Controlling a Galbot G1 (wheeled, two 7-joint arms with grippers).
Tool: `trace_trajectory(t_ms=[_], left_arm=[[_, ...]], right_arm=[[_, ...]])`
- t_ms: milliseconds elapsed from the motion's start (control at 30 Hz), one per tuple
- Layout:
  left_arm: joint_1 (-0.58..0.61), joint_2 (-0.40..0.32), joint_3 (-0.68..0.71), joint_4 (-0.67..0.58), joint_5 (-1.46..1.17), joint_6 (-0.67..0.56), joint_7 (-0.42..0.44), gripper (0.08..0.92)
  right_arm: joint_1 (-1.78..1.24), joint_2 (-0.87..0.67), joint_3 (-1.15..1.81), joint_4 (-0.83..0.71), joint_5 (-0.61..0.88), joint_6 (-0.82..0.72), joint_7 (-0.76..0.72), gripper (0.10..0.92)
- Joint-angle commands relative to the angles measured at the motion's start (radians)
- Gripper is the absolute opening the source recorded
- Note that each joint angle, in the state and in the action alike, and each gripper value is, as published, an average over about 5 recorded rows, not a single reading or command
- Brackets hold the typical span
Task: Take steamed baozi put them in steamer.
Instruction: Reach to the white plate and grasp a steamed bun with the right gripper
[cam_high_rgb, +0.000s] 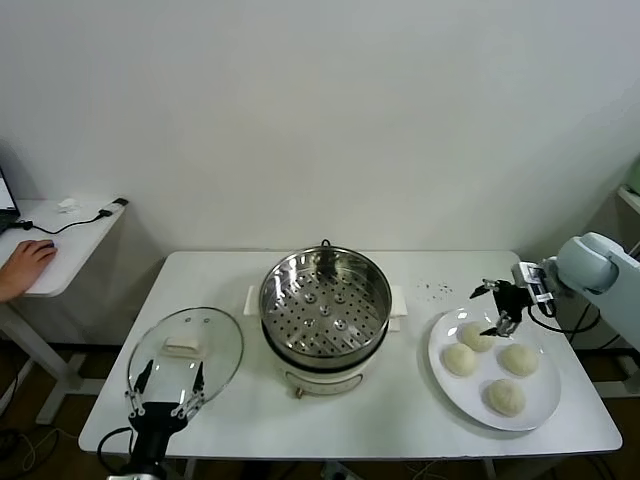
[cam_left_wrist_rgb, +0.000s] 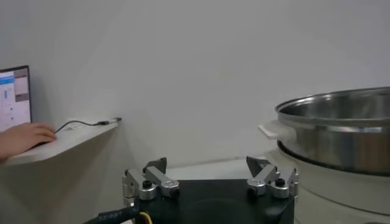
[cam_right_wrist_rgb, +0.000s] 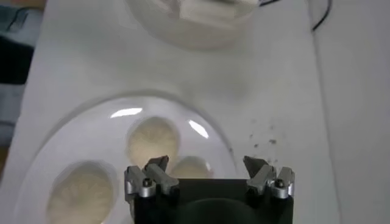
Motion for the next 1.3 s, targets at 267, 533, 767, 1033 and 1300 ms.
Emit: trace_trajectory(t_ms=[267, 533, 767, 1033, 1300], left_arm=[[-0.010, 0.004, 0.005, 0.018, -0.044, -0.003, 0.019, 0.823], [-0.021, 0.008, 0.001, 0.026, -0.042, 0.001, 0.018, 0.823], [-0.024, 0.010, -0.003, 0.031, -0.042, 0.003, 0.018, 0.823], [-0.028, 0.010, -0.005, 0.041, -0.041, 0.004, 0.017, 0.823], [-0.027, 0.010, -0.006, 0.048, -0.043, 0.002, 0.016, 0.823]], right_arm=[[0.174, 0.069, -0.259, -0.159, -0.081, 0.006, 0.009, 0.823], [0.054, 0.148, -0.165, -0.222, -0.155, -0.005, 0.043, 0.823], [0.009, 0.209, -0.133, -0.261, -0.170, -0.009, 0.057, 0.823], [-0.001, 0.250, -0.127, -0.300, -0.190, -0.007, 0.051, 0.823], [-0.008, 0.264, -0.115, -0.320, -0.193, -0.002, 0.038, 0.792]])
